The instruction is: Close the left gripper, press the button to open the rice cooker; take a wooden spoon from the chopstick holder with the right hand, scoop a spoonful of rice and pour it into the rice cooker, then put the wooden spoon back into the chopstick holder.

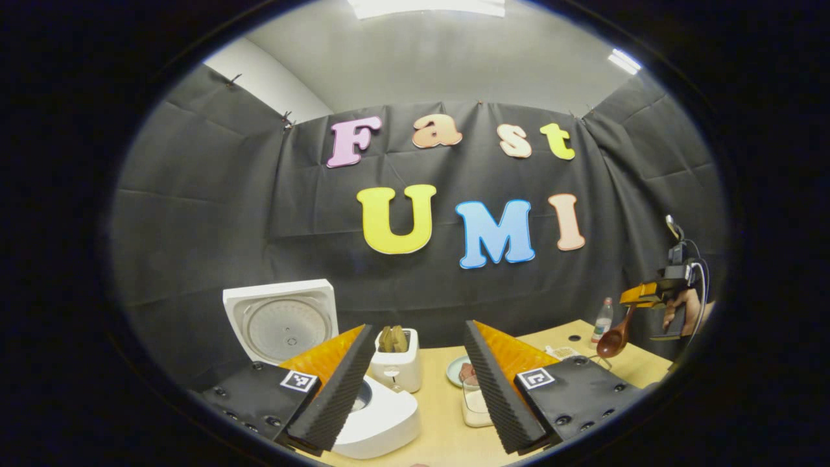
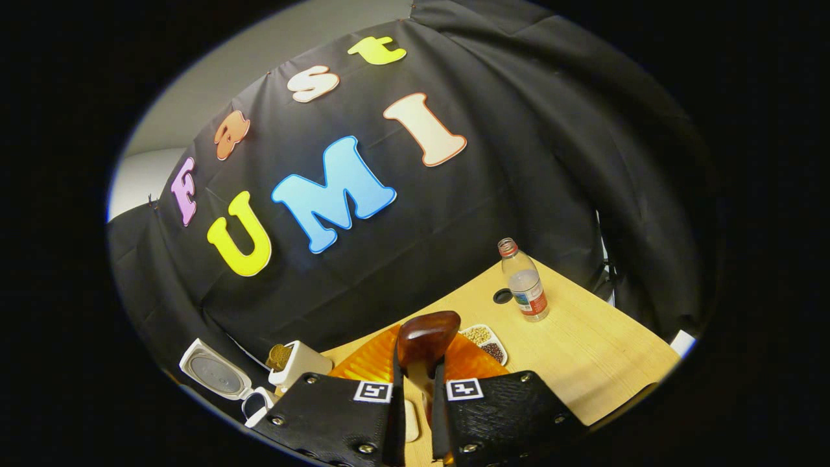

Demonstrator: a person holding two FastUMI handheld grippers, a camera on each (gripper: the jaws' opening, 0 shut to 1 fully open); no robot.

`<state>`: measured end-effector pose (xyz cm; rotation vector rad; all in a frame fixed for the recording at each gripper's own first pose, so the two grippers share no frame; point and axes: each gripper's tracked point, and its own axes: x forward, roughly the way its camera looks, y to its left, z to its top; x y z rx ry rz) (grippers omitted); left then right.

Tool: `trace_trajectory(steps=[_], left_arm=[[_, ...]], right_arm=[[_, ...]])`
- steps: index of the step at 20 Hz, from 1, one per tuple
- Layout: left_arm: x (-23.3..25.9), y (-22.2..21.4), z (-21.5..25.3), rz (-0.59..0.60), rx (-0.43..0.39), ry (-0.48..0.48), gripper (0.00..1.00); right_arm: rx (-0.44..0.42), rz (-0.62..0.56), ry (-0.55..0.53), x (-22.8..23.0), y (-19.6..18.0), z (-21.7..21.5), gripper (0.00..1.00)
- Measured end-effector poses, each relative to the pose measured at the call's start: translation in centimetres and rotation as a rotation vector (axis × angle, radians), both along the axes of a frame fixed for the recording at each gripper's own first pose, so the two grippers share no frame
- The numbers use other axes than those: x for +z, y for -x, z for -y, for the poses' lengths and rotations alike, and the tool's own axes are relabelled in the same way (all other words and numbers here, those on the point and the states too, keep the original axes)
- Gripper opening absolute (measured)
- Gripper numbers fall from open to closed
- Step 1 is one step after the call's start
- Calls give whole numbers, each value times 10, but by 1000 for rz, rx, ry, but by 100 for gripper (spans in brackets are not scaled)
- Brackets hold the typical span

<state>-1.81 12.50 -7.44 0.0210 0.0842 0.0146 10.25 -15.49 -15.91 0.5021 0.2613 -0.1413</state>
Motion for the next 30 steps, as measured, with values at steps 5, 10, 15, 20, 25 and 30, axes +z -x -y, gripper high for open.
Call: trace_trajectory(steps=[5, 10, 15, 20, 25, 30], left_arm=[[4, -2, 1, -4, 14, -18, 96], [18, -5, -3, 11, 42, -15, 96], [33, -12, -13, 19, 74, 10, 94], [50, -16, -24, 27, 101, 4, 94], [49, -19, -33, 25, 117, 16, 94], [49, -28, -58, 10, 139, 53, 98]], right_arm=[[-12, -52, 48, -32, -16, 8, 16], [-20, -125, 111, -72, -30, 9, 16], [-37, -180, 155, -101, -36, 6, 16], [-51, -226, 219, -120, -37, 10, 22], [-46, -157, 365, -87, -25, 14, 98], [-18, -67, 451, -39, -3, 1, 98]])
